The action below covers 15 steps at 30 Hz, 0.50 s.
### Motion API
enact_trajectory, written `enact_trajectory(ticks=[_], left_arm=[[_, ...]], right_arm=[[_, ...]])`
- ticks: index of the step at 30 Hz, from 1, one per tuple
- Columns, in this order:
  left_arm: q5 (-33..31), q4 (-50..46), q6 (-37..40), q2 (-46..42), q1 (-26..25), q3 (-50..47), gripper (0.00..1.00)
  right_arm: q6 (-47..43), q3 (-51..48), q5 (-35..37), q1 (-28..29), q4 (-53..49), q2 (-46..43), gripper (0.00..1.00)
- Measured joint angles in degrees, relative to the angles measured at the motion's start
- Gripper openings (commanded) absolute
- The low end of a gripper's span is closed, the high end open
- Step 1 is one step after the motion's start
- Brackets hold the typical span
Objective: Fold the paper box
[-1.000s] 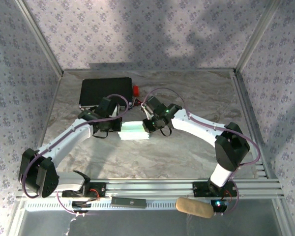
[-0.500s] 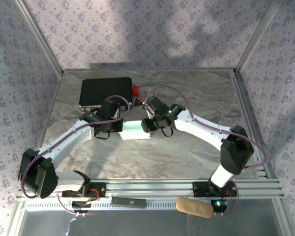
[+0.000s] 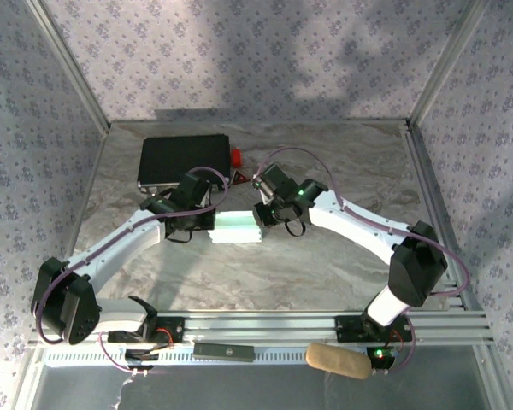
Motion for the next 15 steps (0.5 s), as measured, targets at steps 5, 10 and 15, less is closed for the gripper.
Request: enact_trajectory(ticks=[5,10,15], left_arm=[[0.00,0.00,-0.37,0.00,0.00,0.00,0.00],[0.00,0.00,-0.39,0.00,0.00,0.00,0.00],[-0.02,0.00,-0.66,0.00,-0.28,0.00,0.00]], right_arm=[[0.00,0.37,0.02,0.00,-0.17,0.72,0.26],[0.02,0.96,0.04,0.00,-0.20,1.97,0.20],[0.50,1.27,0.52,0.35,-0.28,2.34,0.14]])
